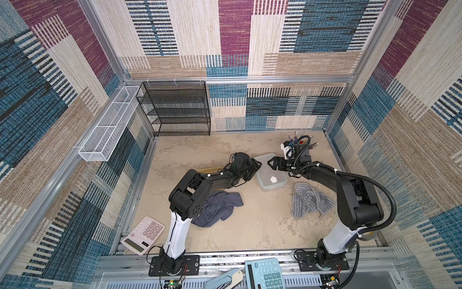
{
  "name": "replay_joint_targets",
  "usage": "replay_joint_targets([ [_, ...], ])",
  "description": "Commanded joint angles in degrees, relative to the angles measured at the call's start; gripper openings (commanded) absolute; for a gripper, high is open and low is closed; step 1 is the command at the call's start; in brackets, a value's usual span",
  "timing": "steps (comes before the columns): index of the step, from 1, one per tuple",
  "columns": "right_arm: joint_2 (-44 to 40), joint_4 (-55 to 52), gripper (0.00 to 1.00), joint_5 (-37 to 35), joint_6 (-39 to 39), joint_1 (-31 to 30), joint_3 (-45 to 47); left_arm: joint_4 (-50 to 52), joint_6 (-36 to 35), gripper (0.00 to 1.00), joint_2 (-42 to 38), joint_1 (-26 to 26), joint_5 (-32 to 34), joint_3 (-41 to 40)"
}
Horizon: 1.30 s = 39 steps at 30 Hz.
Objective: Wipe the insides of the lunch boxes
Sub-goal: Adjust the lunch box at the center of the board.
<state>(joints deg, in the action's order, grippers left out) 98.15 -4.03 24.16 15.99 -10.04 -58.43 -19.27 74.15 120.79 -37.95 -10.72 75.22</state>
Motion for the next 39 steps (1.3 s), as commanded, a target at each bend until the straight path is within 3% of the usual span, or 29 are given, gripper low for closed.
replay_joint_targets([
  [1,-0.74,5.27,0.88,8.44,7.93,-1.19,1.17,-0.42,-3.28,0.68,-0.06,1.25,-5.17,1.39],
  [8,-2.41,13.09,0.92,7.4,14.21,-1.65,4.79,4.44,-7.44,0.68,-2.79,3.72,-5.78,1.92],
  [13,-6.64,15.13,1.0,1.61,15.45,-1.56,7.51,7.33,-9.23,0.68,-6.35,4.69,-5.01,-0.67],
  [16,-9.82,17.94,0.98,-1.36,16.59,-1.54,10.71,8.34,-10.92,0.68,-9.3,4.67,-3.91,-2.36],
  [25,-12.34,25.28,0.98,0.38,21.21,-1.53,17.86,12.26,-13.73,0.69,-14.49,4.59,-2.9,-5.9],
  [31,-16.74,35.83,0.98,0.93,26.93,-1.47,27.6,12.24,-14.59,0.69,-16.94,1.97,-3.27,-8.66],
  [39,-16.34,49.78,0.99,1.65,34.38,-1.05,35.13,13.72,-16.71,0.69,-18.5,-1.07,-1.14,-10.4],
])
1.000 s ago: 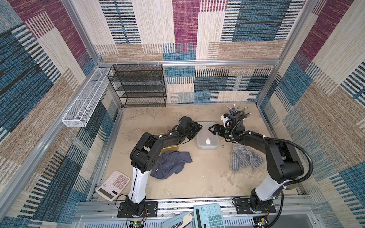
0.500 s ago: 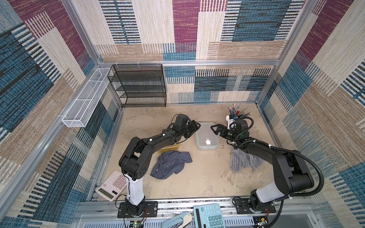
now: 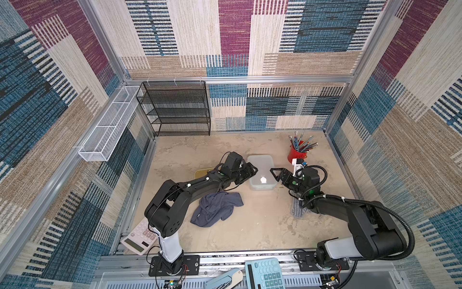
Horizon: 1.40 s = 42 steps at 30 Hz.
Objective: Wipe the insides of the lunch boxes
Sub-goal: Adjust the lunch box at the center of the board, then open the fastener of the lunch box.
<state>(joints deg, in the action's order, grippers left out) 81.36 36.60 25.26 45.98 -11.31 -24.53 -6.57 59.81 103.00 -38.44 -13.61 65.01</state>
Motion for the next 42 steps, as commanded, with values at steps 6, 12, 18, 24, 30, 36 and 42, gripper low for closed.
replay_joint_targets([
  [6,2.02,15.96,0.97,-0.55,8.29,0.41,4.51,7.26,-7.19,0.7,-1.08,-2.69,6.13,2.68],
  [12,4.63,21.38,0.97,-0.99,11.22,0.5,5.73,8.36,-7.72,0.7,-0.27,-2.71,6.48,3.34],
  [18,8.95,28.05,0.95,-0.4,14.95,0.5,6.2,9.45,-9.11,0.7,0.7,-2.8,6.33,4.72],
  [24,10.73,29.93,0.94,-0.59,16.57,0.41,5.31,9.72,-9.32,0.69,2.5,-3.07,5.46,5.85],
  [30,14.92,34.42,0.92,-0.67,19.27,0.42,5.72,9.65,-8.92,0.67,3.83,-3.14,4.38,6.7],
  [36,16.29,35.07,0.91,-1.08,20.0,-0.02,4.68,9.58,-8.85,0.67,3.71,-3.38,4.29,6.77],
  [42,17.99,37.08,0.91,-1.7,21.76,-0.2,5.08,8.61,-8.41,0.66,3.72,-3.49,3.92,6.49],
])
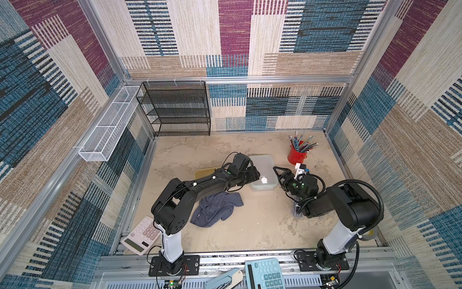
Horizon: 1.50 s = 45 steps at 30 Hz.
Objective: Wipe the insides of the lunch boxes
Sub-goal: Open the fastener of the lunch box.
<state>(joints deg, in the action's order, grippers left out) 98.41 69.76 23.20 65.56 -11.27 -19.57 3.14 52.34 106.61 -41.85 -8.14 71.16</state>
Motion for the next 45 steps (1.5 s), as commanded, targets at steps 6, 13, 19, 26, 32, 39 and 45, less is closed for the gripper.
replay_joint_targets([
  [6,4.06,8.39,0.9,0.84,4.91,-0.42,0.39,-1.64,-0.74,0.65,-0.34,-0.08,-1.96,0.4],
  [13,2.3,7.31,0.89,-0.07,4.99,-1.02,0.15,-2.38,-0.13,0.65,0.19,-0.3,-2.65,0.07],
  [19,4.47,9.7,0.83,-0.15,7.86,-1.9,-0.55,-3.91,0.99,0.64,0.72,-0.68,-3.45,-0.41],
  [26,5.06,9.57,0.75,-0.58,7.4,-2.39,-0.1,-3.93,1.23,0.64,0.95,-1.18,-2.25,-0.76],
  [32,3.83,7.14,0.69,-0.26,4.47,-2.44,0.28,-3.93,1.61,0.63,2.38,-1.19,-1.89,-0.4],
  [39,3.95,6.41,0.55,-0.18,3.82,-2.4,0.15,-1.18,0.9,0.63,3.51,-1.22,-0.62,1.32],
  [45,3.53,4.3,0.49,-0.21,2.1,-2.43,-0.28,1.57,-0.02,0.63,3.53,-1.22,1.32,1.88],
])
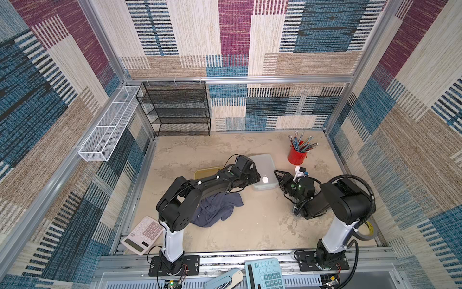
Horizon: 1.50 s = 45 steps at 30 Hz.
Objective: Wipe the insides of the lunch boxes
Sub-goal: Open the fastener of the lunch box.
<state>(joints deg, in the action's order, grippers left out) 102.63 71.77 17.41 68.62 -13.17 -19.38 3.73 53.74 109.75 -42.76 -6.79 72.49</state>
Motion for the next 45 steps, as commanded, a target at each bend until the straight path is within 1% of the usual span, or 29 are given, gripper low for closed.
replay_joint_targets([
  [1,-0.91,1.41,0.47,5.68,-1.64,-0.49,-0.7,1.48,-1.6,0.63,0.45,-0.3,0.25,0.75],
  [8,-3.54,-4.68,0.36,4.94,-6.19,-0.51,-1.9,6.51,-3.17,0.63,1.84,-0.36,2.08,3.43],
  [13,-4.8,-7.9,0.33,4.07,-8.19,-0.54,-2.5,9.01,-4.23,0.63,2.87,-0.48,3.26,4.89],
  [15,-5.35,-10.07,0.3,3.46,-9.12,-0.58,-2.88,11.25,-5.3,0.63,3.53,-0.61,4.24,6.45],
  [17,-5.77,-11.89,0.3,2.66,-9.87,-0.61,-3.04,13.01,-6.37,0.64,4.33,-0.83,4.91,7.96],
  [25,-7.18,-18.46,0.25,0.17,-13.1,-0.59,-3.47,16.2,-8.15,0.64,7.14,-1.26,6.02,11.95],
  [32,-8.51,-22.66,0.2,-2.2,-15.57,-0.6,-3.96,19.5,-10.08,0.65,8.01,-1.66,8.16,13.61],
  [35,-8.89,-24.8,0.14,-3.28,-16.52,-0.57,-4.51,20.65,-10.73,0.65,8.58,-1.97,9.02,14.15],
  [41,-10.99,-31.33,0.1,-6.26,-19.67,-0.72,-5.8,22.84,-12.32,0.65,9.16,-2.4,11.2,15.55],
  [45,-11.4,-33.79,0.07,-7.91,-20.98,-0.71,-6.07,24.37,-13.55,0.66,9.59,-2.67,12.49,16.63],
])
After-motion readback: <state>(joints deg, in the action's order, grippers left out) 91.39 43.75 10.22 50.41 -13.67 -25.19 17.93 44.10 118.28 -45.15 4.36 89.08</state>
